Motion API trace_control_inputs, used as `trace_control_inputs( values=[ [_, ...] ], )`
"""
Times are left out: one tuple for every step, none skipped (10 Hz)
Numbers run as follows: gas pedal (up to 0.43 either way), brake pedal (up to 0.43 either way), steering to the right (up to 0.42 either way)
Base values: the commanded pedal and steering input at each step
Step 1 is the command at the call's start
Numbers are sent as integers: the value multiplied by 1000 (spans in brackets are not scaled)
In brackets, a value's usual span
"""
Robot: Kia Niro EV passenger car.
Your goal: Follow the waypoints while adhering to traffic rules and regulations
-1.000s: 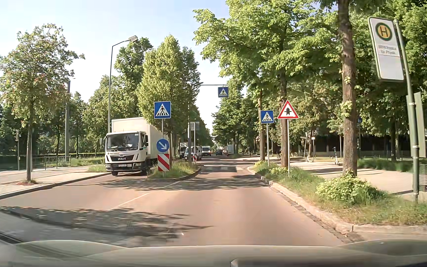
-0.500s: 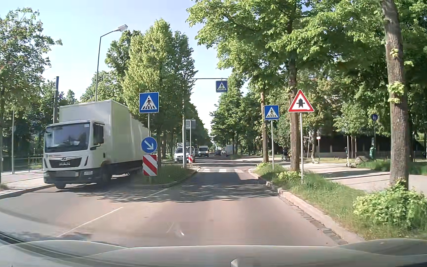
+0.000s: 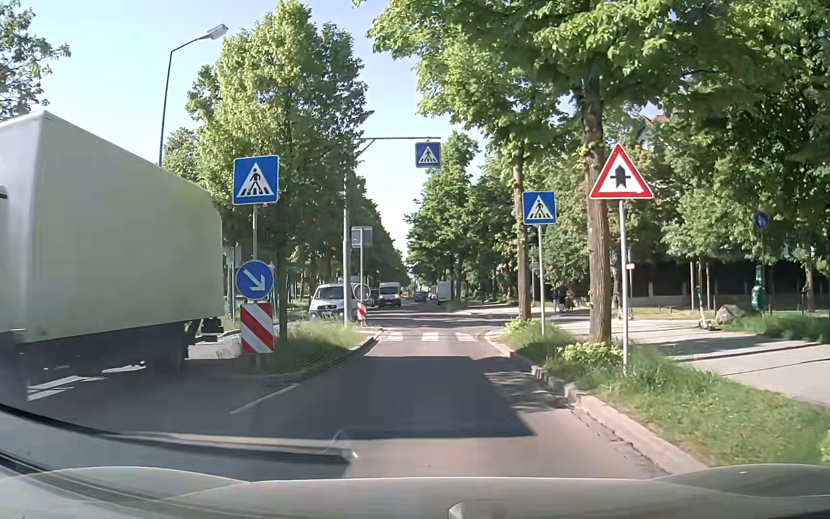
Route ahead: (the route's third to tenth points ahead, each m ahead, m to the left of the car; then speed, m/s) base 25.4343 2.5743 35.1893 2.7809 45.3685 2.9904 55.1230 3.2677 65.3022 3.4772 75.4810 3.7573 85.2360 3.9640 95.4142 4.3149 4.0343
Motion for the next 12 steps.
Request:
trace_control_inputs(
  values=[
    [0, 0, 4],
    [0, 0, 3],
    [0, 0, 0],
    [0, 0, -1],
    [0, 0, -3],
    [0, 0, -3],
    [0, 0, -4],
    [0, 0, -5],
    [0, 0, -7],
    [0, 0, -10],
    [0, 0, -11],
    [0, 0, -11]
  ],
)
